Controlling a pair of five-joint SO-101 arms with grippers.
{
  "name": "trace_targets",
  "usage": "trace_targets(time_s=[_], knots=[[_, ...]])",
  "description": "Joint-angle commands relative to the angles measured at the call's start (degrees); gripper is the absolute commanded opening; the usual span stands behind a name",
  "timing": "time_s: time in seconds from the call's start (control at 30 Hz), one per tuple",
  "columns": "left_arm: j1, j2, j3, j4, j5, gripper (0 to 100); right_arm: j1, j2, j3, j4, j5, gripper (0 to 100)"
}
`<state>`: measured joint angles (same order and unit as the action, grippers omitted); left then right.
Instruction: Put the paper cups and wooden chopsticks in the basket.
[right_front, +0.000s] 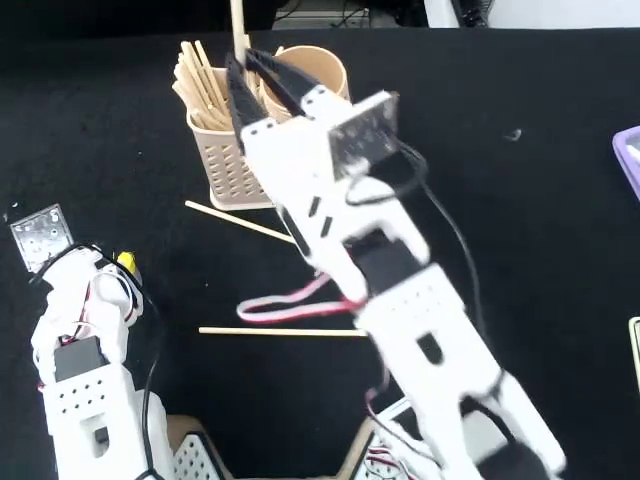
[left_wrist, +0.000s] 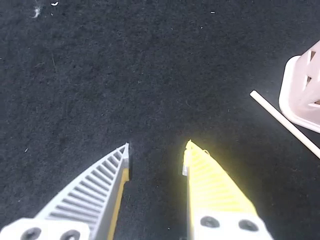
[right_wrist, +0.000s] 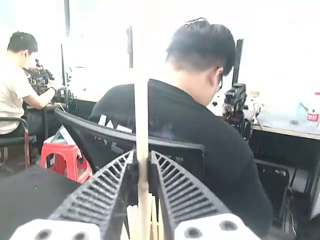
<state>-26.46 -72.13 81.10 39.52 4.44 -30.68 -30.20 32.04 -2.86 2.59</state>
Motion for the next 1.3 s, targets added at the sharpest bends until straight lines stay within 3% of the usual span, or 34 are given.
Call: trace_targets(time_s=[0.0,0.13,0.4,0.53,0.63,0.77,0.97,1.13,1.27], knots=[[-0.3,-0.9,-0.7,-1.0,0.4,18,1.0,5.1,-6.2,-2.6,-0.4,1.1],[-0.4,-1.0,-0.7,-1.0,0.4,18,1.1,5.1,-6.6,3.1,-0.4,1.1],[-0.3,-1.0,-0.7,-1.0,0.4,18,1.5,-14.9,-8.4,52.2,0.4,1.1],[-0.2,-1.0,-0.7,-1.1,0.4,18,3.6,-23.0,-5.2,71.7,12.2,1.1],[-0.2,-1.0,-0.7,-1.1,0.4,18,5.2,-27.5,1.8,81.8,25.7,1.1],[-0.2,-1.0,-0.7,-1.1,0.4,18,11.8,-30.8,17.7,82.7,37.4,1.1],[-0.1,-1.0,-0.7,-1.1,0.4,18,23.8,-30.8,38.2,68.2,49.2,1.1],[-0.1,-1.0,-0.7,-1.1,0.4,18,29.0,-30.7,45.2,60.9,58.0,1.1],[-0.1,-1.0,-0.7,-1.1,0.4,18,31.4,-30.6,45.8,57.6,59.4,1.1]])
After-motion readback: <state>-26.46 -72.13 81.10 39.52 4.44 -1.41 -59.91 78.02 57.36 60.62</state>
